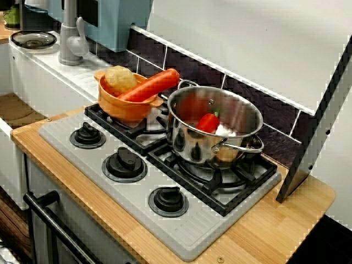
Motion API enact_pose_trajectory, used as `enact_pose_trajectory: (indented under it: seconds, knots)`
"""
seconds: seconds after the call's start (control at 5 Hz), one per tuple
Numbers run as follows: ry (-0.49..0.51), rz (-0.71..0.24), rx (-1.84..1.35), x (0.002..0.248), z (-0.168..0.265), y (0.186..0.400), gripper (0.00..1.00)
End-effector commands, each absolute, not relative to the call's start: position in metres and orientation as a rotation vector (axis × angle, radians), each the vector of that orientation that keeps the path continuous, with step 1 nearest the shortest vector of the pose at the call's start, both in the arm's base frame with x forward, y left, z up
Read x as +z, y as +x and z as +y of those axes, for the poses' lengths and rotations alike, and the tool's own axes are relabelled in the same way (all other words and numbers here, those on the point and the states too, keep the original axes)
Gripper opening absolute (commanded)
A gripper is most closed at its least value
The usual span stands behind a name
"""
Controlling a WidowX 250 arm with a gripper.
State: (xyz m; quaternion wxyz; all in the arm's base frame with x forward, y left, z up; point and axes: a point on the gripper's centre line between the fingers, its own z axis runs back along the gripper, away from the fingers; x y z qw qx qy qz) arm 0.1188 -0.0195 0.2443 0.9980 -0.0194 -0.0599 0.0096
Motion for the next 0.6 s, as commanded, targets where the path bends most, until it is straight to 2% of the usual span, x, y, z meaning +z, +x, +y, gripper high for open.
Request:
enact_pose_trajectory:
  seconds: [0.0,0.2,0.4]
  knots:
    - [-0.039,-0.12,0.019,0.244,-0.02,0.119,1.0]
    - [-0.062,-0.147,-0.015,0.252,-0.039,0.148,1.0]
    - [-0.036,-0.122,-0.027,0.247,-0.056,0.186,1.0]
